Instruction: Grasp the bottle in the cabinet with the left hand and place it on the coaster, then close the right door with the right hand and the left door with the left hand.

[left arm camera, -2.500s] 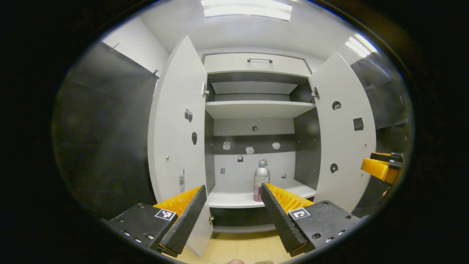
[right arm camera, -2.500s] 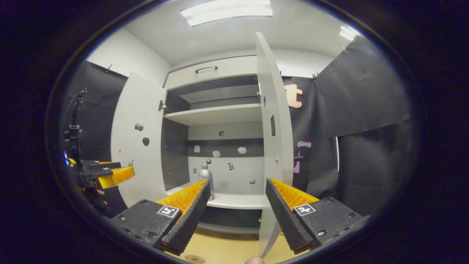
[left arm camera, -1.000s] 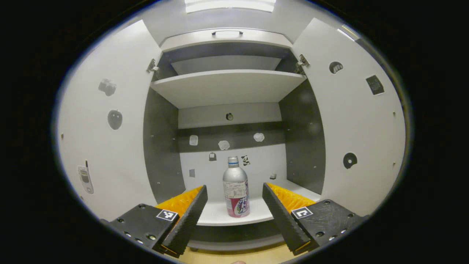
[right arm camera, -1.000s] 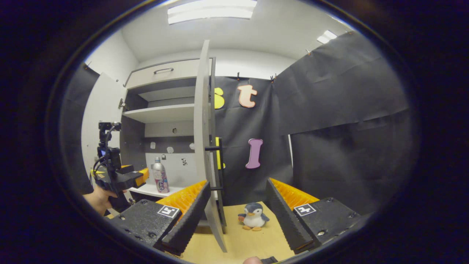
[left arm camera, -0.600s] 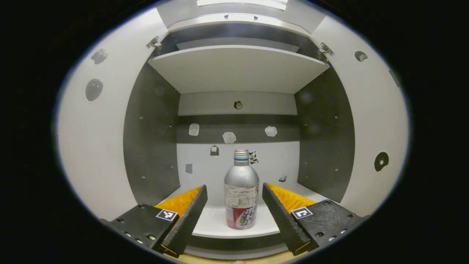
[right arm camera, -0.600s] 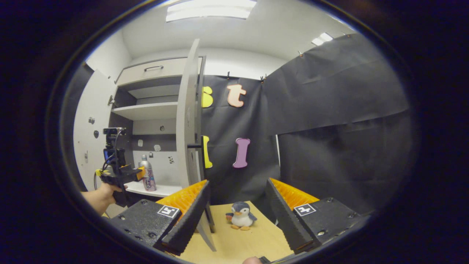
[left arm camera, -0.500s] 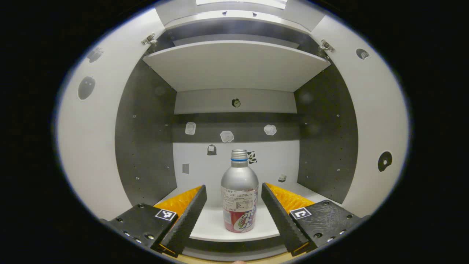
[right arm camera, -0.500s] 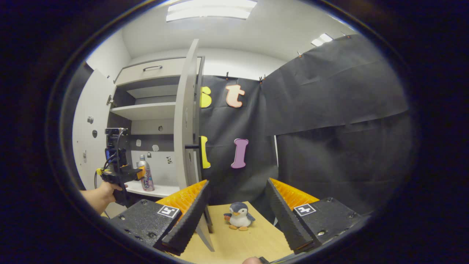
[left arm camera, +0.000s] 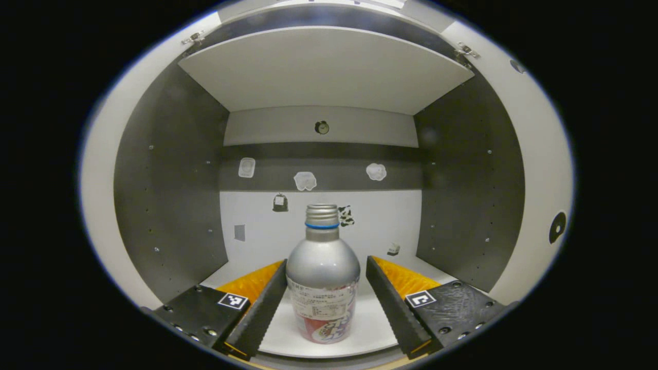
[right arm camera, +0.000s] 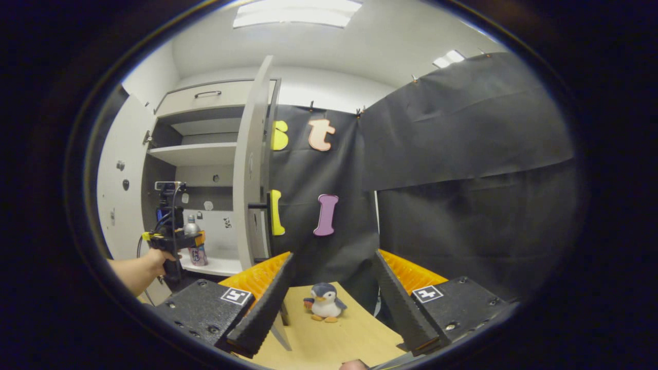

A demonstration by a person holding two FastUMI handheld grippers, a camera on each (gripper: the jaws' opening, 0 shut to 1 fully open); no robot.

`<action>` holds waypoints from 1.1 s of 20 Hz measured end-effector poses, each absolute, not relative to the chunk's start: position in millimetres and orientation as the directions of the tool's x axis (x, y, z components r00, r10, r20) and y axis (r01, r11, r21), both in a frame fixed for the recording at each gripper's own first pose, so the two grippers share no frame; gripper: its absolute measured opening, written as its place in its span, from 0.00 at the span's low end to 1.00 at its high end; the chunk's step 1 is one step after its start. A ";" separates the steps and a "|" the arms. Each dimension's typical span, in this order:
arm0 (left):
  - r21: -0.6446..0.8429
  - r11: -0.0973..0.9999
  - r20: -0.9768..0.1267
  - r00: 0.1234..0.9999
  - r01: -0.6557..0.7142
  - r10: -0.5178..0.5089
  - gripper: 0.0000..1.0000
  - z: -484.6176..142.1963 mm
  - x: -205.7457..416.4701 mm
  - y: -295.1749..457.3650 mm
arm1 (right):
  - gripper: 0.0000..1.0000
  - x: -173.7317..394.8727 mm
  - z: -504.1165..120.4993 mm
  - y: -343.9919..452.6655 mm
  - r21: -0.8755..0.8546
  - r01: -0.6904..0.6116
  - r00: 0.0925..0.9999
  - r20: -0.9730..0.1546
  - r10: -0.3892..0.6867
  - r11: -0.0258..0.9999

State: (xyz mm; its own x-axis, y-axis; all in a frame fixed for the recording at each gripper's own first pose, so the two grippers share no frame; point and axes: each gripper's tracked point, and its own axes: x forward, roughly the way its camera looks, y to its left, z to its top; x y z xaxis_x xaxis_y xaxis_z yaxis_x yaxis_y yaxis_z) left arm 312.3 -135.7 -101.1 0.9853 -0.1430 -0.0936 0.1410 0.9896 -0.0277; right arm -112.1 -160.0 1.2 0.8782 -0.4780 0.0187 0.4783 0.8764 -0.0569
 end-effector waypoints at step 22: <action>-0.039 0.996 -0.061 0.994 0.085 -0.088 0.78 -99.0 178.7 -89.5 | 0.99 -106.4 -26.8 -128.7 0.008 0.281 0.957 -0.070 -0.280 0.960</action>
